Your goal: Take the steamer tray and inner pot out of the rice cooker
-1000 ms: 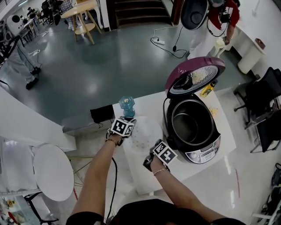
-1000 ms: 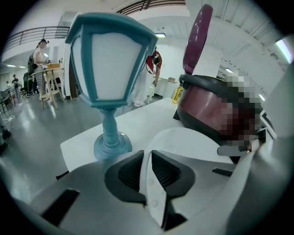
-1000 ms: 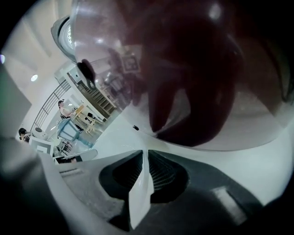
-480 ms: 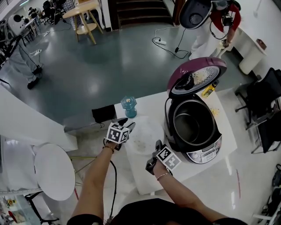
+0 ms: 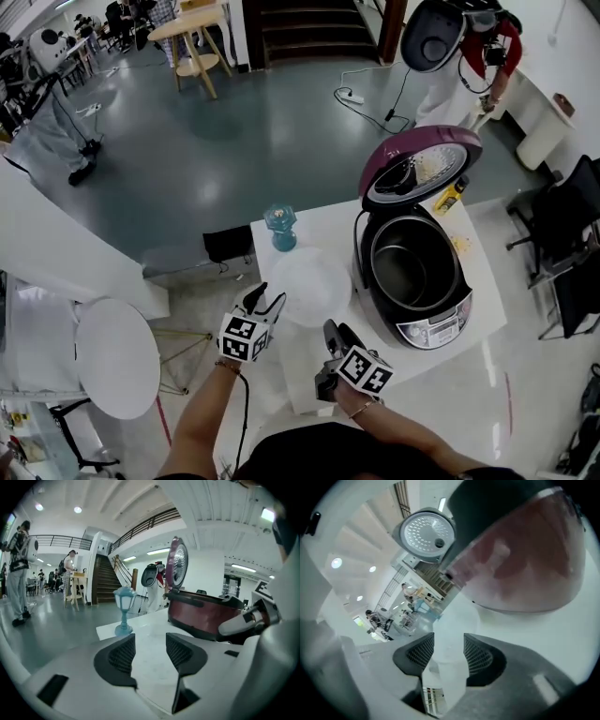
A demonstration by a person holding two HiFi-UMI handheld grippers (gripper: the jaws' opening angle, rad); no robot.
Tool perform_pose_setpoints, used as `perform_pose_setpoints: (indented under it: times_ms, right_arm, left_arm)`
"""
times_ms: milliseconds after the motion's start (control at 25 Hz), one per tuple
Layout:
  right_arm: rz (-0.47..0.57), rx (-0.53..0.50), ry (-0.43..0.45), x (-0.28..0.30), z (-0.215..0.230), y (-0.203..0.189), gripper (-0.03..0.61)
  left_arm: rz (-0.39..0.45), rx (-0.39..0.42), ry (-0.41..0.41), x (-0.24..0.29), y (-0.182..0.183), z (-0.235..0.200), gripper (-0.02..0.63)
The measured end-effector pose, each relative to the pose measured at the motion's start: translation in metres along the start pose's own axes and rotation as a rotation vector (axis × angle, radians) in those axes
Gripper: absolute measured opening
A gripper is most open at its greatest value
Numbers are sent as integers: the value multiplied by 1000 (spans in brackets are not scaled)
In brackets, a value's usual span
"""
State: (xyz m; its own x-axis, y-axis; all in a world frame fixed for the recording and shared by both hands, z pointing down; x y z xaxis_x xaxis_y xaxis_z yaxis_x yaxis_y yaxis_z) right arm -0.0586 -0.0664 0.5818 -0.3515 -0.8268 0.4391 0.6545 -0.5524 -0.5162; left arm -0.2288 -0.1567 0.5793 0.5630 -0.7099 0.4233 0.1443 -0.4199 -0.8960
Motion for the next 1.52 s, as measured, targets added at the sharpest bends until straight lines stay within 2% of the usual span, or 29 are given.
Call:
perform_pose_setpoints:
  times_ms: [120,200,360,480,560,680,880,1040,1200,1360,1520]
  right_arm:
    - [40,-144,192,-26,-40,15,184]
    - [43,-224,285,-42,-57,21,184]
    - [43,-383,443,-74,-81,35,184]
    - [93,-499,504,-97,-88,59,184]
    - [135,-590,509,-109,-83,78,179]
    - [190,-721,497,-124,-70,113,158]
    - [200,-754,487,-140,-43,179,144]
    - [255,-844,397,-145,-19,237,128]
    - [291,-895,338,-143,7,286,112]
    - [245,-887,298,-129,37,317,101]
    - [183,-927,266,-113,58,337,87]
  left_arm:
    - [69,41,-1,-32,16,37,202]
    - [118,38,9,-52,30,59,202]
    - [233,27,25,-89,67,101,163]
    - [337,51,33,-99,104,128,134]
    - [367,96,56,-99,121,144,91]
    - [344,166,91,-88,132,164,48]
    - [175,123,148,-52,125,184,35]
    - [128,112,147,-25,132,203,26]
    - [80,156,176,1,140,217,26]
    - [-23,192,254,23,139,216,26]
    - [-74,184,268,46,139,220,28]
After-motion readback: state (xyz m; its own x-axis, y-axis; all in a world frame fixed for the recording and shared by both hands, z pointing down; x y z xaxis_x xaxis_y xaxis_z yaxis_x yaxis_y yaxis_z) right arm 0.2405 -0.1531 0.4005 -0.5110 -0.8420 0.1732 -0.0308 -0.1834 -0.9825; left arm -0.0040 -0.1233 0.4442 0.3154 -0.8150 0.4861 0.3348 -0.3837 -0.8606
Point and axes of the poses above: the fingertips, and each gripper's own axes: x forward along the fingers, z to its right, y out of its top, the point moved 3 cm from there along -x, backward along the fingers, and after that the axes turned 2 degrees about z, right-handed, at the moved point
